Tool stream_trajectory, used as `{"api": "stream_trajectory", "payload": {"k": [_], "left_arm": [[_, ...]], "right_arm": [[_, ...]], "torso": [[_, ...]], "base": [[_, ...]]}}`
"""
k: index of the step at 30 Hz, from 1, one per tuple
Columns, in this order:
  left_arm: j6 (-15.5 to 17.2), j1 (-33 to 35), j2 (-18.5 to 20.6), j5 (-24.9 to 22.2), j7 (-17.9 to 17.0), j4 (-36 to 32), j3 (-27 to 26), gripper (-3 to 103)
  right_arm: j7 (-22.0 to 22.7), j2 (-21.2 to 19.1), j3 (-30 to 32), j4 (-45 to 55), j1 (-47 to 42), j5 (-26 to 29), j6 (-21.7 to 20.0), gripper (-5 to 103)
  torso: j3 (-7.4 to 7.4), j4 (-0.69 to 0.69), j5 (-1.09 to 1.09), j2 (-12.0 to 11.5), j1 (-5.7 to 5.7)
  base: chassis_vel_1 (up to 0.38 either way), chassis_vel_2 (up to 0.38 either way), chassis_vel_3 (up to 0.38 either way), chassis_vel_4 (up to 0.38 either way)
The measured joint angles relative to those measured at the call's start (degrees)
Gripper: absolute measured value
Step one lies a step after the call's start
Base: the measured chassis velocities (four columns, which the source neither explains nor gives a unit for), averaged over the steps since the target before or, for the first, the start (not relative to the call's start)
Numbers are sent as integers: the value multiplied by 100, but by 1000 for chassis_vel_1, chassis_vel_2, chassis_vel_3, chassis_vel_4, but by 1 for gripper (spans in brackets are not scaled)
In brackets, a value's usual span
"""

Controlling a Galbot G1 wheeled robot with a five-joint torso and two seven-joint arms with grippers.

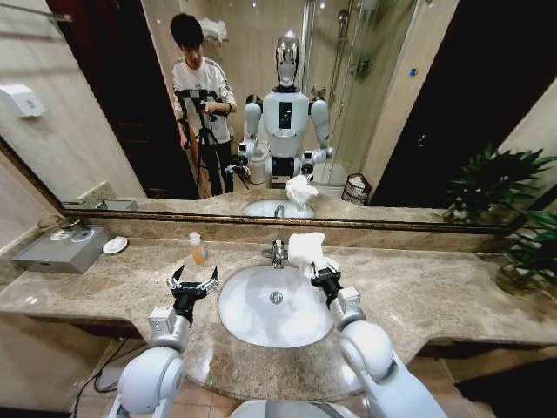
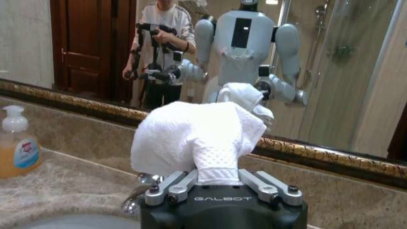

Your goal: Pick up the towel from the sink counter and wipe the mirror surface.

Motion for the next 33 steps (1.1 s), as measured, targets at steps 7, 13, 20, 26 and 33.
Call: {"api": "stream_trajectory", "payload": {"k": [7, 13, 20, 26, 33], "left_arm": [[0, 0, 0, 0, 0, 0, 0, 100], [0, 2, 0, 0, 0, 0, 0, 100], [0, 1, 0, 0, 0, 0, 1, 100], [0, 0, 0, 0, 0, 0, 1, 100], [0, 1, 0, 0, 0, 0, 0, 100]], "right_arm": [[-17, 17, -28, 19, -80, -33, 34, 12], [-72, 27, -69, -47, -52, -161, 144, 12], [-143, -151, -312, -581, 724, 654, -284, 12], [-375, -614, -606, -1161, 1460, 1344, -1291, 12], [-603, -979, -1347, -1835, 1995, 1204, -1589, 12]], "torso": [[0, -1, 0, 0, 1], [-2, 0, 0, 3, -6], [0, 1, 2, 1, -1], [1, -3, 0, -1, 4], [0, 0, 0, 0, -2]], "base": [[76, -86, -85, 83], [113, -113, -118, 121], [27, -35, -34, 32], [-10, 18, 12, -7], [0, 0, 0, 0]]}}
